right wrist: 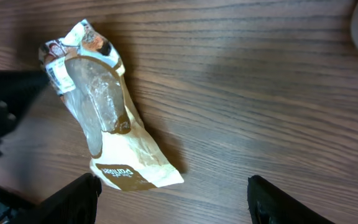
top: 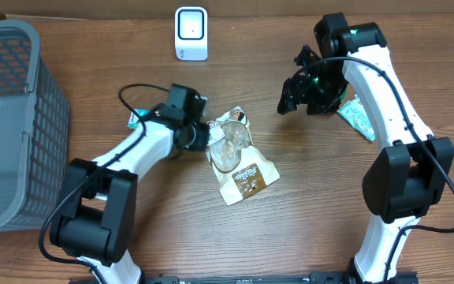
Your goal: Scan the item barcode
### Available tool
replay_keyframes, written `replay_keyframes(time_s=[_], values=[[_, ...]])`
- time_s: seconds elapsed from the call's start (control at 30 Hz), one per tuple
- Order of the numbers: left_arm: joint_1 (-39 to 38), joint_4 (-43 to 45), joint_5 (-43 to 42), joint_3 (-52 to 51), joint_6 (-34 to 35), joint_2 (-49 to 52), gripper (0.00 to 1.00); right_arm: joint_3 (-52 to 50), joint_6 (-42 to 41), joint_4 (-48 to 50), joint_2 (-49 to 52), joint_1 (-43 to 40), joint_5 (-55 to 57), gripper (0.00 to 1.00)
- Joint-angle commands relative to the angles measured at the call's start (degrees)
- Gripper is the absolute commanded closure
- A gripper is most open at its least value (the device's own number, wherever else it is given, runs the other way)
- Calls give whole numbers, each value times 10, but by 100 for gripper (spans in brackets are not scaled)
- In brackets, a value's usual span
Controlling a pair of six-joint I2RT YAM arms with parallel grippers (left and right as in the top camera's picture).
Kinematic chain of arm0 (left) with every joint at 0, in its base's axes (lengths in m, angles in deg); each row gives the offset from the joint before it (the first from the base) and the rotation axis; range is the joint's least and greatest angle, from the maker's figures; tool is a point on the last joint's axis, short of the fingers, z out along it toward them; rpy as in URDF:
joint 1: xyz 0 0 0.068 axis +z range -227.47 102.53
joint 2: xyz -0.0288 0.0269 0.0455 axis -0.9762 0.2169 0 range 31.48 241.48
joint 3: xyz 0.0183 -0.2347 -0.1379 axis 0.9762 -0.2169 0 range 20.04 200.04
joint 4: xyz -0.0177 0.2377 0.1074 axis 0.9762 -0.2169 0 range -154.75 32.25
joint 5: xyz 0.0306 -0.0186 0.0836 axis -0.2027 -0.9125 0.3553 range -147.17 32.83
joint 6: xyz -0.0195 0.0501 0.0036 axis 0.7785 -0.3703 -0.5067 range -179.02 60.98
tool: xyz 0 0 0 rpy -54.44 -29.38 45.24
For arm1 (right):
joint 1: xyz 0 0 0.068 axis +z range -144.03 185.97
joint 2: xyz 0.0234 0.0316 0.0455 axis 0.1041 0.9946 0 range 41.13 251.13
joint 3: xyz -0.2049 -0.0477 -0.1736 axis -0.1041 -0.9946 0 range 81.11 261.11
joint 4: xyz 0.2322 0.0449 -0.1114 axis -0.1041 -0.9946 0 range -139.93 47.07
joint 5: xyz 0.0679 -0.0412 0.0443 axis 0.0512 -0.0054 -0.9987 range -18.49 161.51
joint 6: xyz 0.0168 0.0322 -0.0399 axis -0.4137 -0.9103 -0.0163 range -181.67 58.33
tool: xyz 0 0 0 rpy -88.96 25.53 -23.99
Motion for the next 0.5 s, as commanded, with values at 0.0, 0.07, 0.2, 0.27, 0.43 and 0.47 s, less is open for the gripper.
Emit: replay_keyframes(time_s=[0.0,0.07,0.2,0.27,0.43,0.47], values=[[8,-31,-45,49,-28,10,96,-17,1,7,-3,-4,-12,25],[8,-85,-73,81,-28,10,96,-27,1,12,-3,-4,-15,25],[8,-198,-129,131,-7,10,96,-40,1,25,-3,-4,-34,22],[7,-234,-149,133,24,10,96,-50,1,38,-3,-4,-49,22],[3,-277,-154,104,70,12,96,-89,18,68,-2,-4,-96,22],[3,-274,-154,93,76,12,96,-98,31,72,-2,-4,-111,22]])
